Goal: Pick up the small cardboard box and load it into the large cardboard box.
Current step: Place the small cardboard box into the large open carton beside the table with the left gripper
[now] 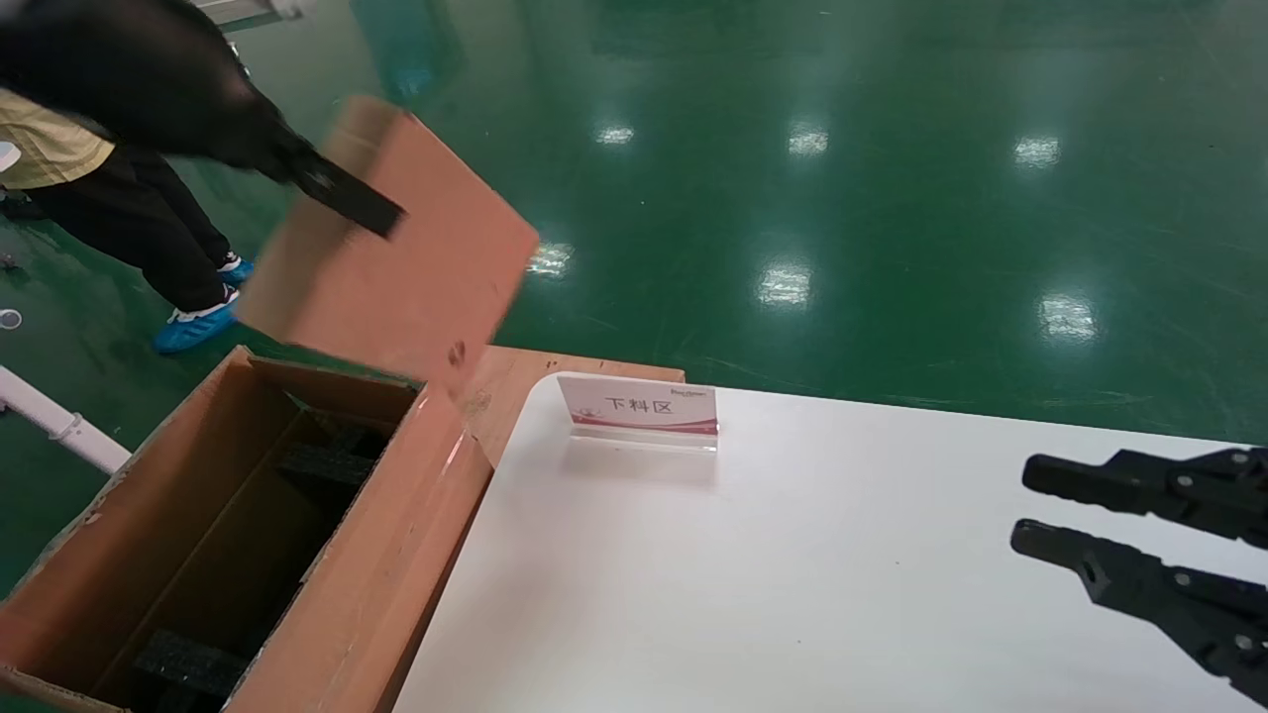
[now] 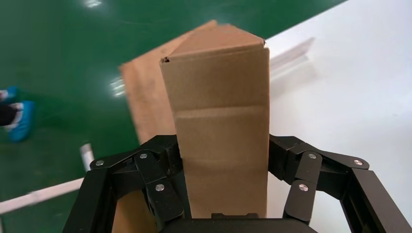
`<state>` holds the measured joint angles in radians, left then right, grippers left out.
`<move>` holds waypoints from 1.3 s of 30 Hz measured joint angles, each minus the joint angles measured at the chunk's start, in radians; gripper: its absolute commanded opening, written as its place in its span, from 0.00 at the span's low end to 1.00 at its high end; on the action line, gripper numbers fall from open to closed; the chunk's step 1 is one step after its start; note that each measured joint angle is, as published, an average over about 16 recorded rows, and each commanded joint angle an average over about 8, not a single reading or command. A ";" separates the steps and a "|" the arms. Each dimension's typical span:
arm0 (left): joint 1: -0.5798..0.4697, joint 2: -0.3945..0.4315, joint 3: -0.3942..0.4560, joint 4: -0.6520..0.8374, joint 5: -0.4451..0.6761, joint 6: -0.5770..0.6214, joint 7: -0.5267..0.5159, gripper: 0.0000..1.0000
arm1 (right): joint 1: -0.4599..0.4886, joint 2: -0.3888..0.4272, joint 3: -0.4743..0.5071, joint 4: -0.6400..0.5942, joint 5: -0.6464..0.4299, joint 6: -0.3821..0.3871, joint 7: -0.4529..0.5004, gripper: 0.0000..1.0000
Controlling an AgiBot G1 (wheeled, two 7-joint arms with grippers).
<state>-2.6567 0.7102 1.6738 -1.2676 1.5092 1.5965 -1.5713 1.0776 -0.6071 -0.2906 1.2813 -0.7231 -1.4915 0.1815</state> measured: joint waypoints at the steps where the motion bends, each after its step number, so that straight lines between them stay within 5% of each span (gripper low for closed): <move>1: -0.029 0.001 0.023 0.004 -0.007 0.002 0.006 0.00 | 0.000 0.000 0.000 0.000 0.000 0.000 0.000 0.00; 9: -0.201 0.001 0.249 0.019 -0.078 0.009 0.033 0.00 | 0.000 0.000 -0.001 0.000 0.000 0.000 0.000 0.00; 18: -0.260 -0.035 0.483 0.009 -0.124 0.008 0.062 0.00 | 0.000 0.000 -0.001 0.000 0.001 0.000 -0.001 0.00; 19: -0.261 -0.042 0.503 0.008 -0.126 0.007 0.067 0.00 | 0.000 0.000 -0.001 0.000 0.001 0.000 -0.001 0.05; 27: -0.247 -0.122 0.612 0.004 -0.131 -0.007 0.114 0.00 | 0.000 0.001 -0.002 0.000 0.001 0.001 -0.001 1.00; 39: -0.202 -0.216 0.666 0.020 -0.103 -0.032 0.176 0.00 | 0.001 0.001 -0.002 0.000 0.002 0.001 -0.001 1.00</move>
<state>-2.8589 0.4939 2.3397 -1.2478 1.4061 1.5644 -1.3952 1.0781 -0.6062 -0.2929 1.2813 -0.7216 -1.4905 0.1803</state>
